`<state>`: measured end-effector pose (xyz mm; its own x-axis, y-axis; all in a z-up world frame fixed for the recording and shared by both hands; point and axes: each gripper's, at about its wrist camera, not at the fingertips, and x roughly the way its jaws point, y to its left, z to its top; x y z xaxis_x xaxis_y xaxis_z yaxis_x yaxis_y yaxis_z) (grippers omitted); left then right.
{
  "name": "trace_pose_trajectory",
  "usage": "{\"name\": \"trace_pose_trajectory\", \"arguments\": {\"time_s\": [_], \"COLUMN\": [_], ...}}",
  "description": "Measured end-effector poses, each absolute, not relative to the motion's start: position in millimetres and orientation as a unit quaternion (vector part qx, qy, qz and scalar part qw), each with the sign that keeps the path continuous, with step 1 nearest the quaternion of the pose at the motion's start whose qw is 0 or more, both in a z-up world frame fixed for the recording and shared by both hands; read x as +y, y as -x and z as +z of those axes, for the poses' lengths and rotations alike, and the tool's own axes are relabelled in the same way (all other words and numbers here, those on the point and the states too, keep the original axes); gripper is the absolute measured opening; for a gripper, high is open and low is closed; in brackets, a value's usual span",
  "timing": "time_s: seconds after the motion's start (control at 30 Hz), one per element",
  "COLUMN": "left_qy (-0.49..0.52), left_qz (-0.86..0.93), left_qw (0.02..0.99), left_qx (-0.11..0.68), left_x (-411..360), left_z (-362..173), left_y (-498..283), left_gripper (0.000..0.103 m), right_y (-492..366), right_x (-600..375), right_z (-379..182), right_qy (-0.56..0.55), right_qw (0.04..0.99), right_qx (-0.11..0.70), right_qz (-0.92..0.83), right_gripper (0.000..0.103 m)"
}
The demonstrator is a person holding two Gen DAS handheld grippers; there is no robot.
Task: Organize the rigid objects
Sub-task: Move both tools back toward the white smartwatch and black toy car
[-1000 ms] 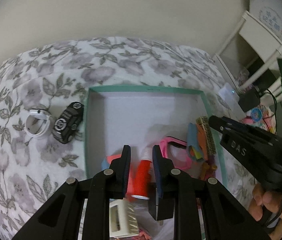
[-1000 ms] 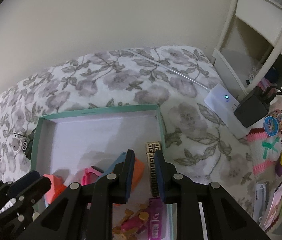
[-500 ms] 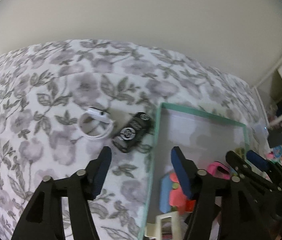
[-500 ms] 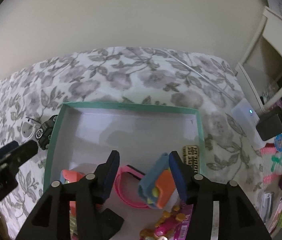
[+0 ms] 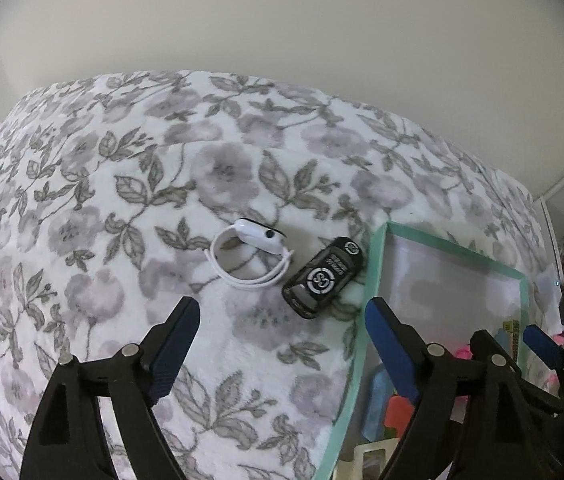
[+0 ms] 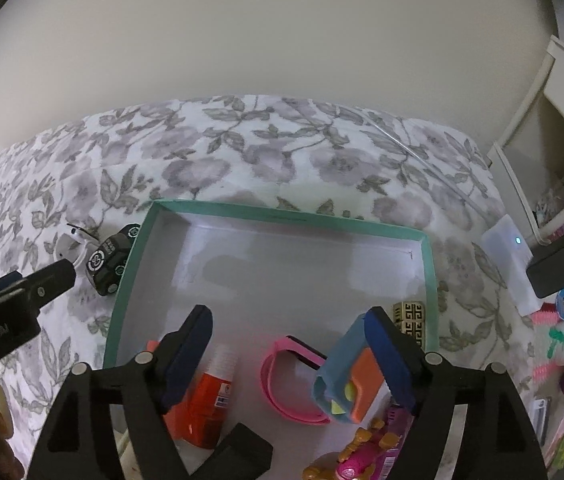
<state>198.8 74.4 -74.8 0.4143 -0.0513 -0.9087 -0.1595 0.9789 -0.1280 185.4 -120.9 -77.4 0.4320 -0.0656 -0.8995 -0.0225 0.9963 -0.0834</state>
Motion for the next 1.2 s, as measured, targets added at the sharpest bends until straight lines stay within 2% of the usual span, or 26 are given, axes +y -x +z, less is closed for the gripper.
{"name": "trace_pose_trajectory", "arguments": {"time_s": [0.1,0.2,0.23,0.27,0.3,0.33,1.2], "left_qy": [0.102,0.103,0.104,0.104,0.105,0.105,0.175], "left_qz": [0.039,0.050,0.052,0.054,0.057,0.060,0.076], "left_qw": [0.835,0.836,0.836,0.836,0.837,0.838,0.829], "left_qx": [0.540,0.537,0.536,0.535,0.535,0.533,0.526], "left_x": [79.8,85.8,87.9,90.1,92.7,95.3,159.4], "left_z": [-76.4,-77.0,-77.2,-77.6,-78.0,-78.1,-105.1], "left_y": [-199.2,-199.5,-199.5,-199.6,-200.1,-200.2,-210.2], "left_gripper": [0.089,0.089,0.090,0.094,0.101,0.102,0.102], "right_y": [-185.7,-186.3,-186.5,-186.6,-186.5,-186.5,-182.0], "right_x": [-120.0,-119.0,-118.7,-118.5,-118.0,-117.5,-56.2], "right_z": [-78.0,-79.2,-79.8,-80.4,-80.7,-80.9,-87.7], "right_qy": [0.040,0.040,0.041,0.042,0.042,0.043,0.045], "right_qw": [0.845,0.844,0.844,0.844,0.844,0.844,0.857], "right_qx": [0.533,0.534,0.535,0.535,0.534,0.534,0.510], "right_qz": [-0.014,-0.014,-0.014,-0.015,-0.014,-0.014,0.053], "right_gripper": [0.092,0.095,0.100,0.103,0.103,0.103,0.103]}}
